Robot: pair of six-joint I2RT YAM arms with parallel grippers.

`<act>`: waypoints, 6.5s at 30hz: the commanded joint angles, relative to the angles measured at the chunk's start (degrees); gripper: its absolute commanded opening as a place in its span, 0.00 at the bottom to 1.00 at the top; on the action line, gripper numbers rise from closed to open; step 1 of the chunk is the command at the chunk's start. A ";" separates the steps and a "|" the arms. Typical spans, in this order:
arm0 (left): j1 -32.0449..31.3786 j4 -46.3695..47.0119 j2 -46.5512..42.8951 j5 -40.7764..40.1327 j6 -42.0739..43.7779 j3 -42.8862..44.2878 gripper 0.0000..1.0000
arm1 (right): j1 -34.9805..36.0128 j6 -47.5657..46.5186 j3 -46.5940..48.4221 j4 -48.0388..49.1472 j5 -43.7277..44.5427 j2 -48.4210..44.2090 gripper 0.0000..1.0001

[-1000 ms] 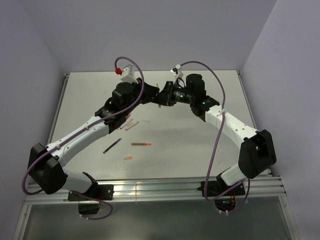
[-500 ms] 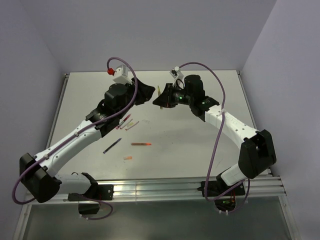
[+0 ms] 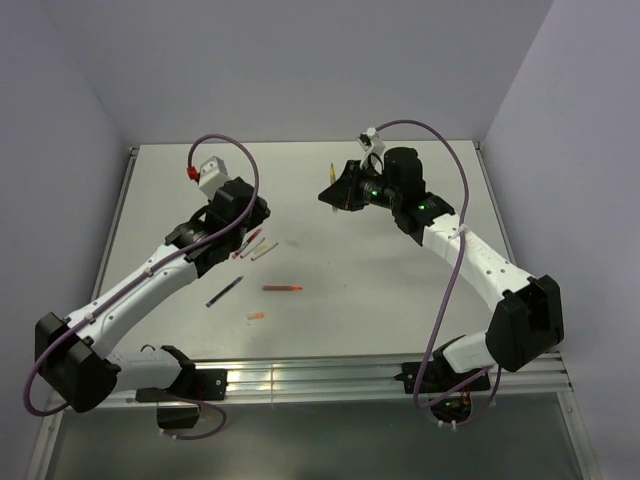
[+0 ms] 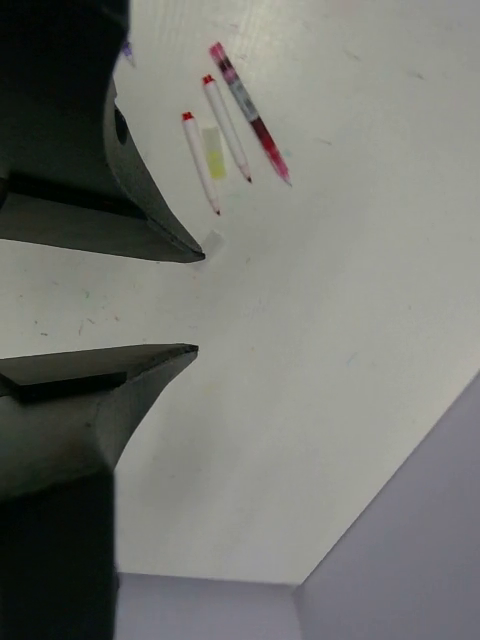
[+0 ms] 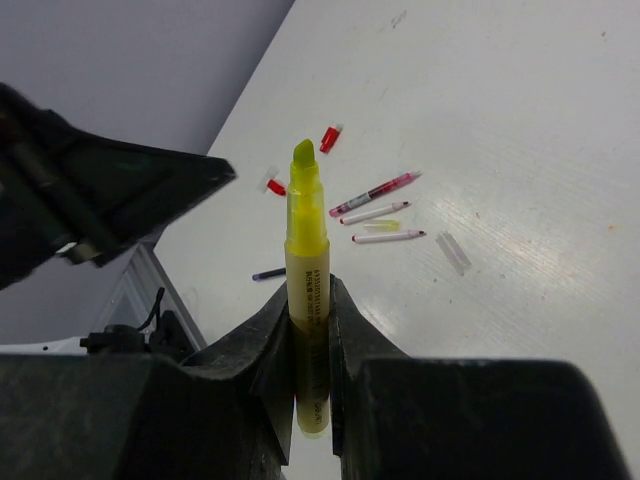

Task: Insert the pens into the pen caps
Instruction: Insert the pen cap onto the pen.

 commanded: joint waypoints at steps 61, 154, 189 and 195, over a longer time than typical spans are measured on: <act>8.47 0.90 28.47 6.05 -29.68 -4.77 0.38 | -2.14 -1.27 -2.34 2.15 -1.20 -1.98 0.00; 12.68 -10.61 39.80 7.80 -28.10 4.90 0.43 | -2.14 -1.62 -1.38 2.15 -4.19 1.27 0.00; 14.88 -13.33 45.25 6.49 -12.81 5.34 0.35 | -2.23 -1.89 -0.76 1.10 -4.10 1.71 0.00; 14.88 -14.56 44.99 5.87 -10.61 5.69 0.34 | -2.31 -1.97 -0.76 0.74 -4.02 1.62 0.00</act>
